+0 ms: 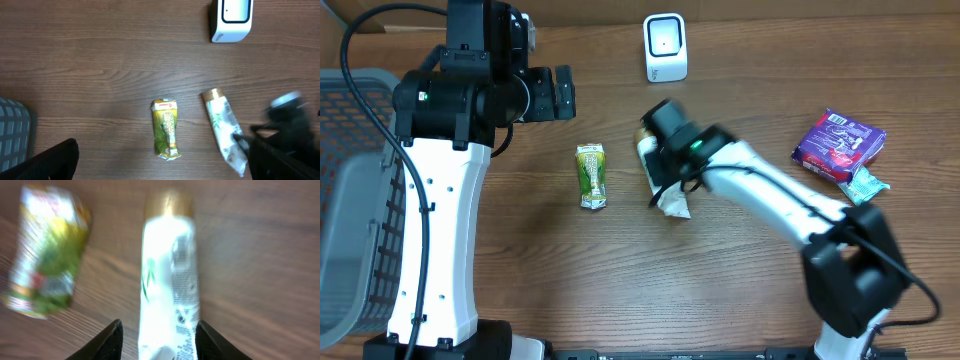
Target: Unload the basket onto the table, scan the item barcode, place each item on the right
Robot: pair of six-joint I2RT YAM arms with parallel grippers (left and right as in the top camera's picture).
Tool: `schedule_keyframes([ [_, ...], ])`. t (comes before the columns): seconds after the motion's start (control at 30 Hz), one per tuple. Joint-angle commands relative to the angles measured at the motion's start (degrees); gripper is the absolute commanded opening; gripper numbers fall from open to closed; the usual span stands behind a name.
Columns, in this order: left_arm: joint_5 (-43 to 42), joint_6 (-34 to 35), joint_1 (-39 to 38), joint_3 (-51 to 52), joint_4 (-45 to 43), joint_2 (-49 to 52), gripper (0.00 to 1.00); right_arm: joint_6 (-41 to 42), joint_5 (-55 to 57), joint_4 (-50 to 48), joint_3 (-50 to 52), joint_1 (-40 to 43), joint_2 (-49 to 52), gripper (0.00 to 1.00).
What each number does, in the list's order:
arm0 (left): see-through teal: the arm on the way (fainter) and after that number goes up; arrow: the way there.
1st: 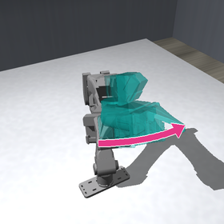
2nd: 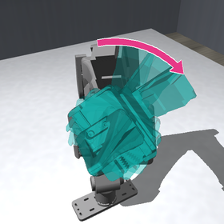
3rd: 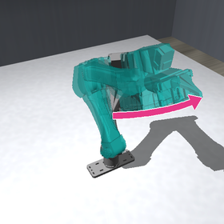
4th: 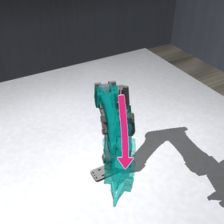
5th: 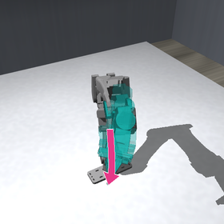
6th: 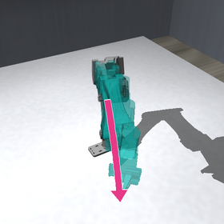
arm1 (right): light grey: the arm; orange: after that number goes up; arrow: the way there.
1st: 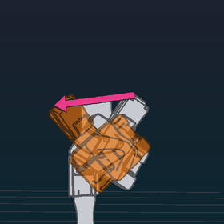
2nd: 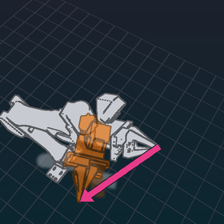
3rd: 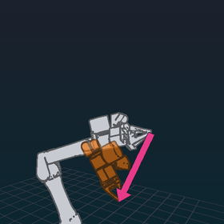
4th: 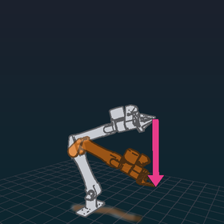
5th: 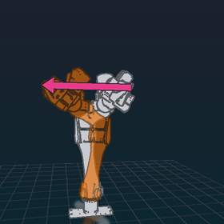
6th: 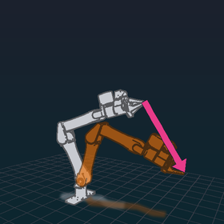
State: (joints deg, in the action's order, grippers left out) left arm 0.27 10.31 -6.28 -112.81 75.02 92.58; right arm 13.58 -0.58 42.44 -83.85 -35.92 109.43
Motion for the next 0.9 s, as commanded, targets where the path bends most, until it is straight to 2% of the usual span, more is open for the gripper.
schedule_keyframes([
  [0.0,0.33,-0.48,-0.11,-0.52,-0.24,0.11,0.99,-0.09,-17.62,-0.50,-3.02,9.05,-4.72,0.47],
  [0.1,0.31,-0.48,-0.11,-0.52,-0.24,0.11,1.00,-0.11,-29.33,-0.72,-1.99,14.32,-3.41,0.47],
  [0.17,0.33,-0.48,-0.11,-0.52,-0.24,0.11,1.00,-0.13,-32.89,-0.20,-1.44,16.35,-2.21,0.47],
  [0.3,0.33,-0.48,-0.11,-0.52,-0.24,0.11,1.00,-1.62,-31.01,2.38,-0.85,17.11,0.66,0.48],
  [0.4,0.33,-0.48,-0.11,-0.52,-0.24,0.11,1.00,-4.85,-30.29,3.78,-0.85,15.47,1.81,0.57],
  [0.5,0.33,-0.48,-0.11,-0.52,-0.24,0.11,1.00,-4.90,-22.27,4.07,-0.90,12.00,1.79,0.71],
  [0.63,0.33,-0.48,-0.11,-0.52,-0.24,0.11,1.00,-4.79,-6.97,4.24,-0.94,5.09,1.79,0.97],
  [0.67,0.33,-0.48,-0.11,-0.52,-0.24,0.11,1.00,-4.55,-2.99,4.24,-0.94,3.43,1.79,1.00],
  [0.73,0.31,-0.48,-0.11,-0.52,-0.24,0.11,1.00,-4.42,10.05,4.17,-0.94,-1.53,1.81,1.00],
  [0.87,0.31,-0.48,-0.11,-0.52,-0.24,0.11,0.99,-3.17,25.07,3.74,-0.94,-6.14,1.95,1.00],
])
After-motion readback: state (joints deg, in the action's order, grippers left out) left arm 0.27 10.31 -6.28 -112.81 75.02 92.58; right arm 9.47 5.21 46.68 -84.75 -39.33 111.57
